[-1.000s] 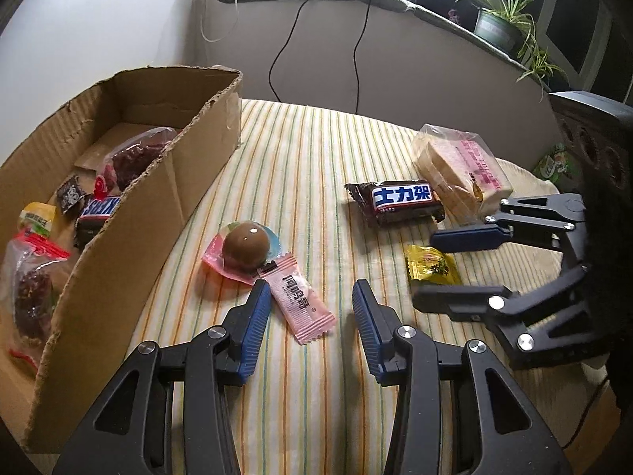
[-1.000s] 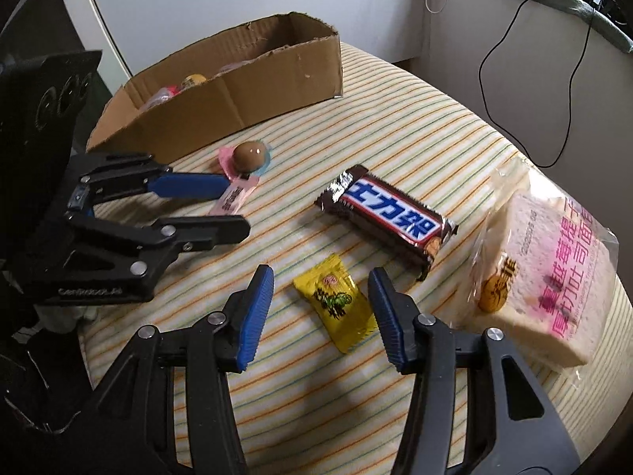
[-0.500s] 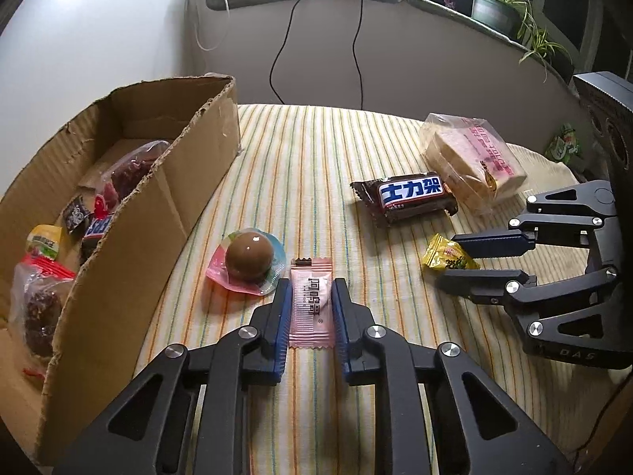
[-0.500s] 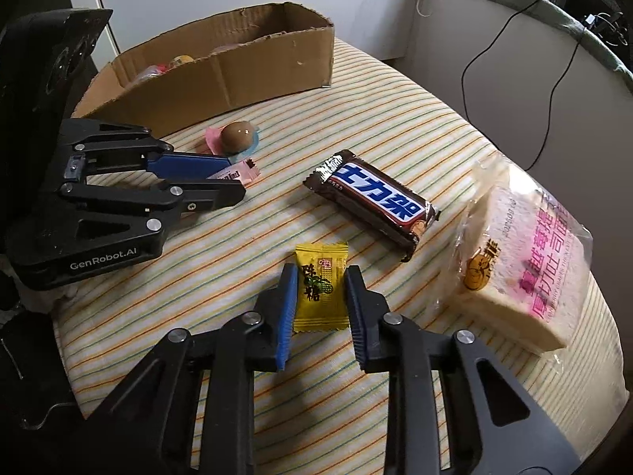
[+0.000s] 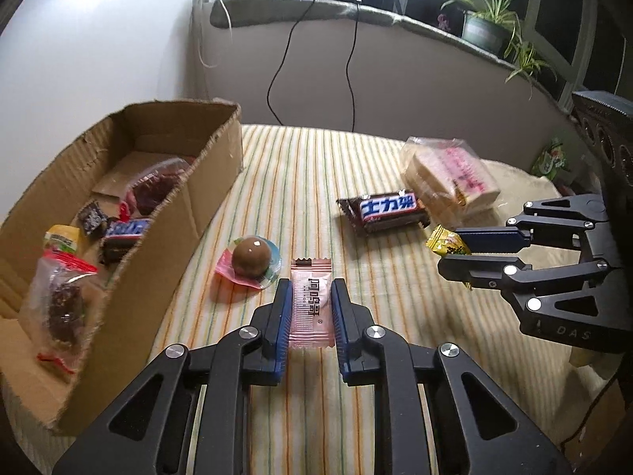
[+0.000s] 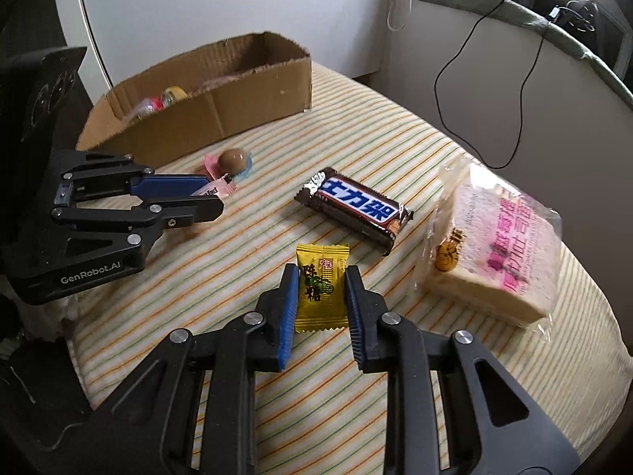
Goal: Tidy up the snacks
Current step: 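Carry both candies into the box and open both tools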
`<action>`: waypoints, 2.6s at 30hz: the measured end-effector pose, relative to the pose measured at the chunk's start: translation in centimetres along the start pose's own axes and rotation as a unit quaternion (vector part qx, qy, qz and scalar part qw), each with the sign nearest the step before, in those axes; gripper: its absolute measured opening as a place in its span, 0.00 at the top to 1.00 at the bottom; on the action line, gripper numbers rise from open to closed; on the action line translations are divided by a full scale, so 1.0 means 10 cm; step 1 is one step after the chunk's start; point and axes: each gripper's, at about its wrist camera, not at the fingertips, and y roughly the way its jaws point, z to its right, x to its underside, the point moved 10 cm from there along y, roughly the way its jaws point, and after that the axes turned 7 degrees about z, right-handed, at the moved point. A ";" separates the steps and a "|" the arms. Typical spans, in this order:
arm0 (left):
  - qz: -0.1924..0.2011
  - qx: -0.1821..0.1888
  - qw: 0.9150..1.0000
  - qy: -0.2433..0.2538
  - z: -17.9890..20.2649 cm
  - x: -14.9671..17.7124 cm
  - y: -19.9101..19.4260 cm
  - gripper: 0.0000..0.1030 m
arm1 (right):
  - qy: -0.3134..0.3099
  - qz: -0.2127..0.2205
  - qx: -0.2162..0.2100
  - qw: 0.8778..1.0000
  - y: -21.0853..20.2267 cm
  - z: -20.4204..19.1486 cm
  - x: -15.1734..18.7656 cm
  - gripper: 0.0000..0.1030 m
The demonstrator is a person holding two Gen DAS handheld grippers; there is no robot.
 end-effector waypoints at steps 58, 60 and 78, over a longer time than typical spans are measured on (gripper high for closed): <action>0.054 -0.057 0.996 -0.048 -1.22 -0.22 -0.53 0.82 | -0.040 0.032 -0.063 0.997 1.26 -1.12 -2.07 0.77; 0.055 -0.058 0.996 -0.050 -1.23 -0.22 -0.54 0.82 | -0.037 0.033 -0.062 0.997 1.26 -1.11 -2.07 0.77; 0.070 -0.071 0.993 -0.060 -1.27 -0.27 -0.65 0.62 | -0.033 0.063 -0.048 0.996 1.01 -1.03 -2.09 0.19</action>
